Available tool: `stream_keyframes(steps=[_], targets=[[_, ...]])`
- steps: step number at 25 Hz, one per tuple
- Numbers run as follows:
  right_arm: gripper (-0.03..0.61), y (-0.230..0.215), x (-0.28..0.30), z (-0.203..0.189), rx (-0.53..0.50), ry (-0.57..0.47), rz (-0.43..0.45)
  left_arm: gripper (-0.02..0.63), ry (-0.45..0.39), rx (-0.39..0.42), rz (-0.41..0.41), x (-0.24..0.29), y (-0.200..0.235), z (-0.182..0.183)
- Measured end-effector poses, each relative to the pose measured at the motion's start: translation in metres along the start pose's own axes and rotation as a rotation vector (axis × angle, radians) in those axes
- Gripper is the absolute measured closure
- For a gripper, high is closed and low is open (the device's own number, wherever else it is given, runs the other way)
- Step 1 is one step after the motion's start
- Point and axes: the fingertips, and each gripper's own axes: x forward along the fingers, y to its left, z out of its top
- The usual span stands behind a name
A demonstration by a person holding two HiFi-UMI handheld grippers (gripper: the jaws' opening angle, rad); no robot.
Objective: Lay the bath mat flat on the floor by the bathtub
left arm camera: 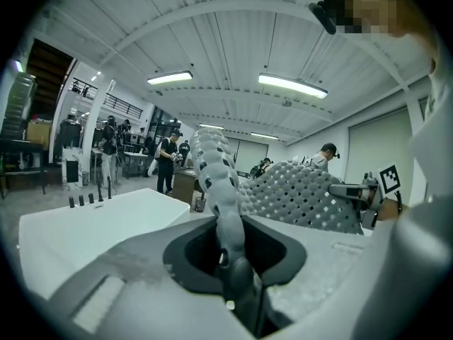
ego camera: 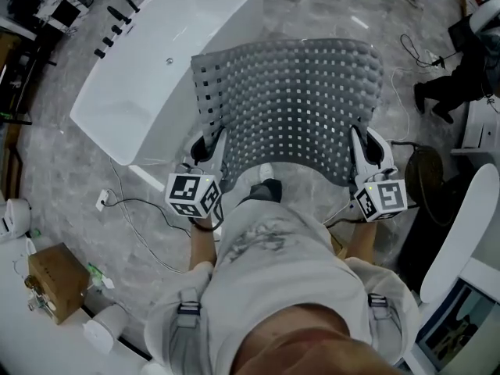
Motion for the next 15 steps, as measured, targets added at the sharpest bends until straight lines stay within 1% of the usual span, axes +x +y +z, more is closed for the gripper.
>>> stream_keyframes(steps=[4, 8, 15], targets=[[0.535, -0.019, 0.033, 0.008, -0.001, 0.006, 0.023, 0.538, -0.006, -0.013, 0.023, 0.028, 0.013, 0.011], [0.534, -0.032, 0.060, 0.026, -0.021, 0.010, 0.031, 0.538, -0.006, -0.030, 0.039, 0.047, 0.027, 0.027], [0.534, -0.059, 0.098, 0.019, -0.025, 0.035, 0.062, 0.538, 0.006, -0.046, 0.074, 0.080, 0.034, 0.029]])
